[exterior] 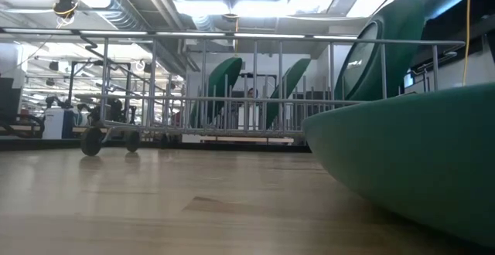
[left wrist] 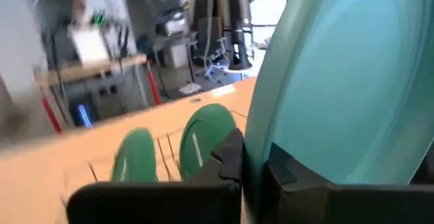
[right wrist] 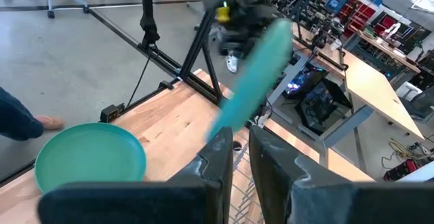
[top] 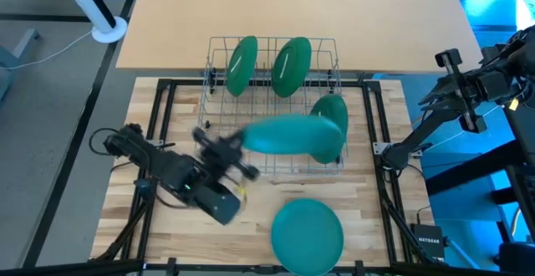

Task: Sort dishes
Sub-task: Put the top light green plate in the dish rack

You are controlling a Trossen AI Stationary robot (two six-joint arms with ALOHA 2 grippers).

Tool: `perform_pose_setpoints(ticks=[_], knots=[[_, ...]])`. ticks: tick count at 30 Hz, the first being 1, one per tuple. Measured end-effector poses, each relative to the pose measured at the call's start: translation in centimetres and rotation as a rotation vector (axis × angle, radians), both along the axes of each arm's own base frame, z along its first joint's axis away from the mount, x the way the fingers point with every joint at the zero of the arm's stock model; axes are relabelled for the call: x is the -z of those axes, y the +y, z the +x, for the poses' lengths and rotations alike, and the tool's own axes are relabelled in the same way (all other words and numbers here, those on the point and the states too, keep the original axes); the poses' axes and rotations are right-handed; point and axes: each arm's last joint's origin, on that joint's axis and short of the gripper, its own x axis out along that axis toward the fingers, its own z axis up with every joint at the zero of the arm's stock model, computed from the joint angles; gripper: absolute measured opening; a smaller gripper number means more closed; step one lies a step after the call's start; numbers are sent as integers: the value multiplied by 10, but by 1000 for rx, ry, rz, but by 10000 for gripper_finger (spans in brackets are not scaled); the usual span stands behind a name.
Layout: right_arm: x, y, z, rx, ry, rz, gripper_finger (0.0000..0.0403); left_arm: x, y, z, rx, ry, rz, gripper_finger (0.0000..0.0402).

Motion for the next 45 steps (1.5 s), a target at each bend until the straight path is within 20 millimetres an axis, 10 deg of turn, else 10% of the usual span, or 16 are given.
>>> perform_pose_setpoints(ticks=[8, 32, 45], knots=[[0, 1, 1, 10, -1, -6, 56, 22, 47, 3, -45, 46, -275, 0], [30, 34, 33, 103, 120, -208, 56, 41, 123, 12, -289, 276, -135, 0], [19, 23, 37, 616, -68, -110, 56, 44, 128, 17, -296, 331, -108, 0]])
